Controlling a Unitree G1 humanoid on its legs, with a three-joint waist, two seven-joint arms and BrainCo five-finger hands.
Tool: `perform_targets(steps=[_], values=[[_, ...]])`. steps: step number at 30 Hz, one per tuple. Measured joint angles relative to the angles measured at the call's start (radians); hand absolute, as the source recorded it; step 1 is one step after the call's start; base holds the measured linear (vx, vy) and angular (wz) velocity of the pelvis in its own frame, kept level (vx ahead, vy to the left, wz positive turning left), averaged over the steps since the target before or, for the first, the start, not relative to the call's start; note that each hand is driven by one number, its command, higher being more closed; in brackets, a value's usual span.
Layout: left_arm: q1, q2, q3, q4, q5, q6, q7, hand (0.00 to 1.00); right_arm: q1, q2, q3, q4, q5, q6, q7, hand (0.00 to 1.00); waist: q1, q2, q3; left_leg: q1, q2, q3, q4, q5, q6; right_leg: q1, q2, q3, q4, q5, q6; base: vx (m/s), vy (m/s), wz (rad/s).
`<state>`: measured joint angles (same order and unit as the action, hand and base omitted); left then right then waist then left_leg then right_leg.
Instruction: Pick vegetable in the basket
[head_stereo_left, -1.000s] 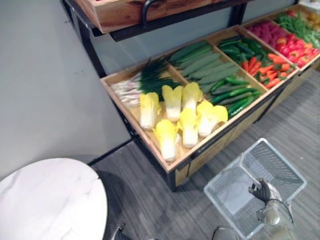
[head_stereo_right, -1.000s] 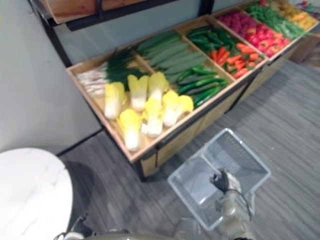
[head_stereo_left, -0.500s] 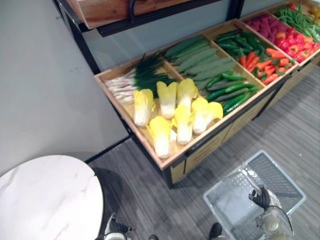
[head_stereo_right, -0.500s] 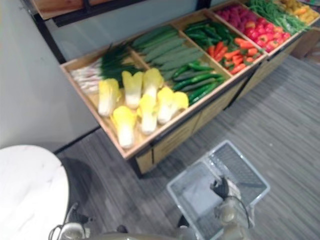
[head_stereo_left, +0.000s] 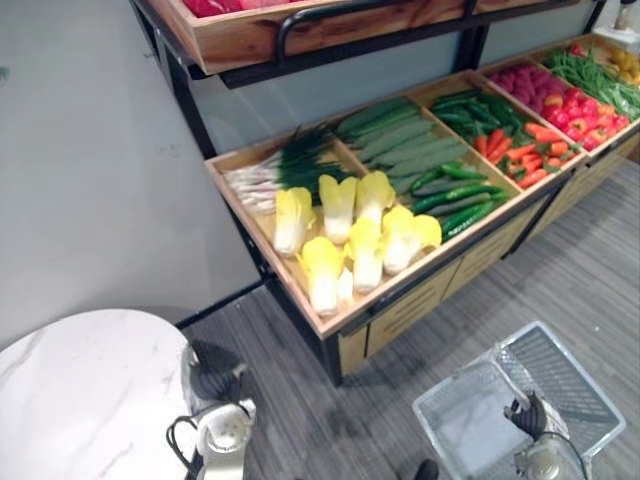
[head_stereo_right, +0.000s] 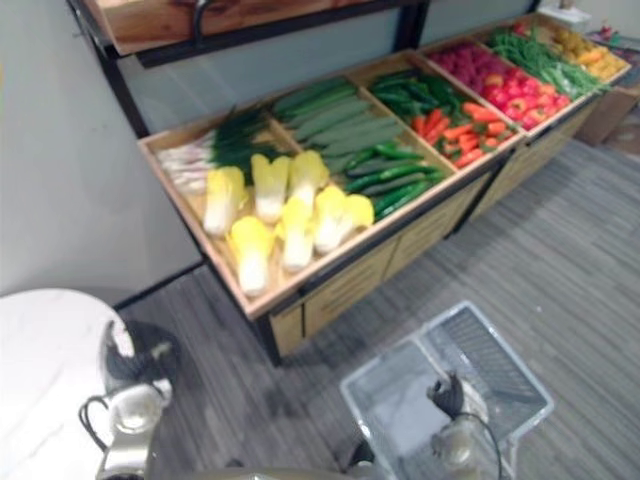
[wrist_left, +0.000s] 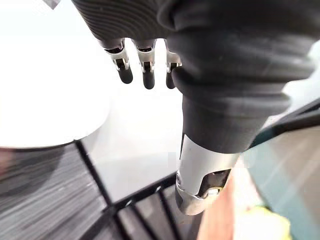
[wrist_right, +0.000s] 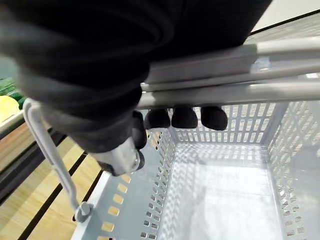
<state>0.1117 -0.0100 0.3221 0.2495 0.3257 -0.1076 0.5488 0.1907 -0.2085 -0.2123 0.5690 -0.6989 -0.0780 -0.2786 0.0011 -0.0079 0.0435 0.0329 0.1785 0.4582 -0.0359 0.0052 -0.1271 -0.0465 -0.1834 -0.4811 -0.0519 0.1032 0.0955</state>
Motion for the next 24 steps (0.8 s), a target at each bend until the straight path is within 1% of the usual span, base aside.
perform_targets(steps=[3, 6, 9, 12, 13, 15, 16, 19, 22, 24], values=[[-0.008, -0.035, 0.010, -0.107, 0.000, 0.000, 0.008, 0.00, 0.000, 0.000, -0.013, 0.000, -0.009, 0.000, 0.000, 1.00, 0.001, 0.009, -0.006, 0.005, 0.001, 0.002, -0.003, 0.000, 0.000, 0.002, 0.003, 0.006, 0.000, 0.007, -0.003, 0.00, 0.000, -0.01], [-0.050, -0.036, 0.019, -0.152, 0.000, 0.003, 0.018, 0.00, -0.007, 0.000, -0.013, 0.000, -0.010, 0.000, 0.004, 1.00, 0.000, 0.011, -0.007, 0.010, 0.002, 0.009, -0.002, 0.000, 0.000, 0.002, 0.006, 0.022, 0.000, 0.008, -0.003, 0.00, -0.001, -0.08], [-0.101, -0.032, 0.028, -0.160, 0.000, 0.005, 0.031, 0.00, -0.013, 0.000, -0.012, 0.000, -0.011, -0.001, 0.005, 1.00, 0.000, 0.011, -0.007, 0.019, 0.002, 0.022, -0.002, -0.001, -0.001, 0.002, 0.007, 0.036, 0.000, 0.010, -0.006, -0.03, -0.001, -0.13], [-0.156, -0.019, 0.028, -0.158, 0.000, 0.017, 0.039, 0.00, -0.015, -0.008, 0.004, 0.000, -0.011, -0.009, 0.006, 1.00, -0.009, 0.010, -0.006, 0.023, 0.006, 0.034, -0.002, -0.005, -0.005, 0.002, 0.011, 0.053, 0.000, 0.010, -0.006, -0.06, -0.016, -0.15], [-0.183, -0.005, 0.027, -0.150, 0.000, 0.027, 0.049, 0.00, -0.018, -0.020, 0.031, -0.003, -0.011, -0.016, 0.008, 1.00, -0.023, 0.010, -0.006, 0.024, 0.008, 0.039, -0.002, -0.005, -0.005, -0.001, 0.014, 0.059, -0.001, 0.010, -0.006, -0.05, -0.023, -0.12], [-0.198, 0.003, 0.027, -0.134, 0.001, 0.029, 0.059, 0.00, -0.019, -0.023, 0.038, -0.004, -0.012, -0.017, 0.011, 1.00, -0.025, 0.010, -0.006, 0.026, 0.010, 0.047, -0.002, -0.005, -0.006, -0.004, 0.017, 0.069, -0.002, 0.010, -0.006, -0.03, -0.019, -0.17], [-0.225, 0.016, 0.026, -0.088, 0.001, 0.033, 0.071, 0.00, -0.021, -0.031, 0.055, -0.007, -0.011, -0.020, 0.019, 1.00, -0.027, 0.010, -0.006, 0.031, 0.012, 0.059, -0.003, -0.006, -0.008, -0.005, 0.024, 0.083, -0.011, 0.014, -0.010, -0.02, -0.028, -0.20], [-0.257, 0.015, 0.021, -0.038, 0.000, 0.048, 0.077, 0.00, -0.021, -0.038, 0.065, -0.014, -0.012, -0.023, 0.027, 1.00, -0.030, 0.010, -0.006, 0.027, 0.014, 0.071, -0.005, -0.006, -0.008, -0.017, 0.029, 0.095, -0.014, 0.015, -0.011, -0.02, -0.025, -0.18], [-0.296, 0.015, 0.017, 0.016, -0.002, 0.064, 0.077, 0.00, -0.026, -0.041, 0.068, -0.038, -0.032, -0.023, 0.028, 1.00, -0.033, 0.009, -0.002, 0.020, 0.013, 0.087, -0.008, -0.006, -0.008, -0.041, 0.032, 0.111, -0.018, 0.030, -0.019, 0.01, -0.013, -0.16], [-0.319, 0.015, 0.015, 0.051, -0.006, 0.073, 0.078, 0.00, -0.031, -0.041, 0.085, -0.055, -0.045, -0.023, 0.029, 1.00, -0.049, 0.004, 0.001, 0.018, 0.014, 0.092, -0.009, -0.007, -0.010, -0.049, 0.035, 0.131, -0.017, 0.030, -0.019, 0.00, -0.009, -0.11]])
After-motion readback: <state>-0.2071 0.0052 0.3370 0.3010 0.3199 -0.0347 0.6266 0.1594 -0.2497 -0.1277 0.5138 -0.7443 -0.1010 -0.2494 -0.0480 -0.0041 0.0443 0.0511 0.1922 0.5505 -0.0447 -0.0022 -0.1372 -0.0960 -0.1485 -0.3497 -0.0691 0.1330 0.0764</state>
